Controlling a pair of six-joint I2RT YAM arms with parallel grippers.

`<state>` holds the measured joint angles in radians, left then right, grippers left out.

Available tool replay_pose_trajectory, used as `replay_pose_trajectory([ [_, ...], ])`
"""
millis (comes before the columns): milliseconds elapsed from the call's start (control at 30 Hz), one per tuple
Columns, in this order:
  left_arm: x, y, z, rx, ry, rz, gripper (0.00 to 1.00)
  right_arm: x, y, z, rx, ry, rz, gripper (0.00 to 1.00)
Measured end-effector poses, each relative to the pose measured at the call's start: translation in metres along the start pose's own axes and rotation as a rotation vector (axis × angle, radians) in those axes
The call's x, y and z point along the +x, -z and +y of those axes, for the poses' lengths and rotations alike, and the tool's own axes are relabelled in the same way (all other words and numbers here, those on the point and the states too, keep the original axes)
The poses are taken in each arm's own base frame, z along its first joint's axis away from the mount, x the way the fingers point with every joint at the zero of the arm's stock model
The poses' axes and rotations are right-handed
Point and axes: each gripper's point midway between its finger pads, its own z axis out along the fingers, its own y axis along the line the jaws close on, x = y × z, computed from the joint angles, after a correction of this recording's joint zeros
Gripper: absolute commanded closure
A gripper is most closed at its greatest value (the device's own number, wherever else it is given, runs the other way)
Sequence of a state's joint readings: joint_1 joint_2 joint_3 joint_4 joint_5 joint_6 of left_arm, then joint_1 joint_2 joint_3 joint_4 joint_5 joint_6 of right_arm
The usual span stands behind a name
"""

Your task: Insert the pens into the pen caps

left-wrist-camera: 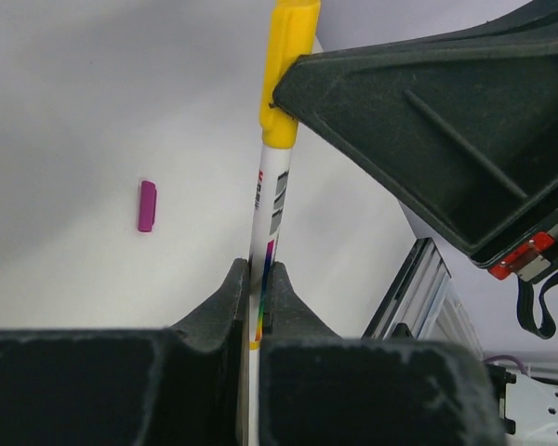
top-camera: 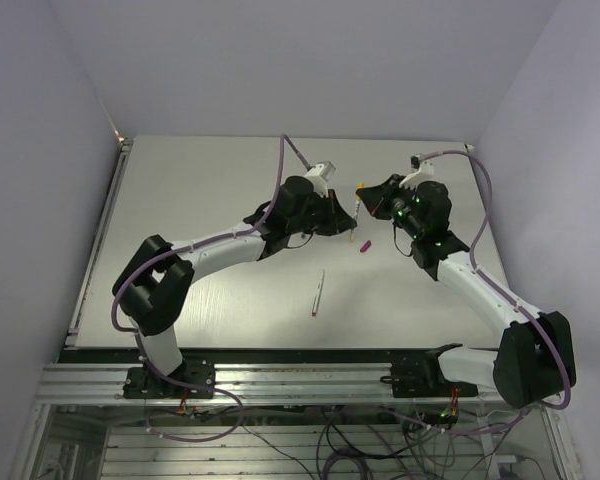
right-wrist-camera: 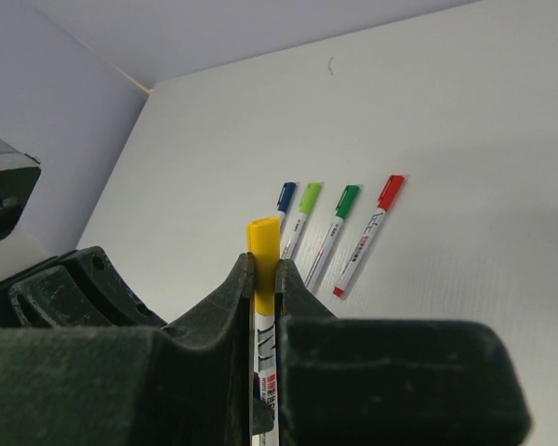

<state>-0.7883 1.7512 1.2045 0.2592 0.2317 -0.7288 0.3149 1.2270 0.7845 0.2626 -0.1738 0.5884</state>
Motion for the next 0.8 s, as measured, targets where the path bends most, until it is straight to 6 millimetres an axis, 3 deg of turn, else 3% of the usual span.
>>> replay_pose_trajectory([
  [333, 0.0, -0.004, 0.008, 0.009, 0.007, 0.022, 0.93, 0.004, -0.008, -0.002, 0.034, 0.049, 0.01, 1.0],
  [500, -0.01, -0.004, 0.01, 0.008, -0.009, 0.002, 0.93, -0.005, -0.018, 0.001, 0.058, 0.055, 0.004, 0.7],
  [600, -0.04, -0.004, 0.015, -0.006, -0.033, -0.084, 0.93, 0.001, -0.018, 0.005, 0.073, 0.058, 0.049, 0.53],
  [700, -0.061, -0.002, 0.02, -0.023, -0.06, -0.135, 0.93, -0.004, -0.017, 0.005, 0.102, 0.066, 0.038, 0.5],
  [800, -0.06, -0.007, 0.034, -0.059, -0.082, -0.124, 0.93, -0.029, -0.008, 0.007, 0.137, 0.071, -0.046, 0.49],
])
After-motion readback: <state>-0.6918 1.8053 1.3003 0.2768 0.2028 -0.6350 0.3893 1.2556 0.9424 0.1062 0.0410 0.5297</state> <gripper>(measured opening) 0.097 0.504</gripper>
